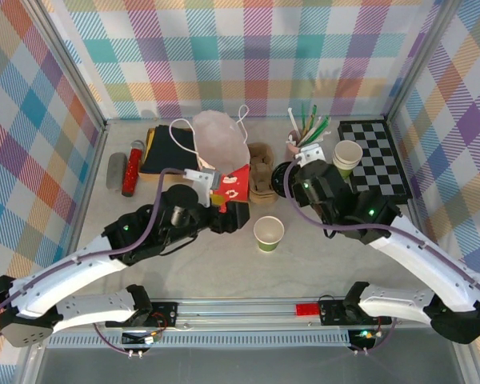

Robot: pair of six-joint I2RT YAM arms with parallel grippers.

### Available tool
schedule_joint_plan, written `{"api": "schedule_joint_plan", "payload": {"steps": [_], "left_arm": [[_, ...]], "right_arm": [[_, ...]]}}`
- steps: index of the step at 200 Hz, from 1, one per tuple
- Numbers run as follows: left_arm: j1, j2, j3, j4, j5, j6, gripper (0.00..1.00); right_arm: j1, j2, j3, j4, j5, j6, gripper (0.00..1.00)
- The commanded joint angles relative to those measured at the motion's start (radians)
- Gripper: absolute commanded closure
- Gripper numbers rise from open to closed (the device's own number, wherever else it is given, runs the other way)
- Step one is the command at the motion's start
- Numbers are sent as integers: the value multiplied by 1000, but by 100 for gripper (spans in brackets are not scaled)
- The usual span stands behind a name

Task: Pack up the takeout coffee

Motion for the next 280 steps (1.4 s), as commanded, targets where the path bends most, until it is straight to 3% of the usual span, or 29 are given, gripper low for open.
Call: {"api": "schedule_joint_plan", "payload": {"steps": [1,115,194,280], "left_arm": [[-6,32,59,67,10,30,12],[-12,115,106,129,8,49,22],[-12,128,114,132,-10,58,47],[-12,131,111,124,-31,66,64]], "right_arm": [[52,-1,44,-15,72,4,88],[219,39,93,-5,114,38,88],[268,46,99,-5,145,49,88],[285,38,97,-1,162,44,88]]}}
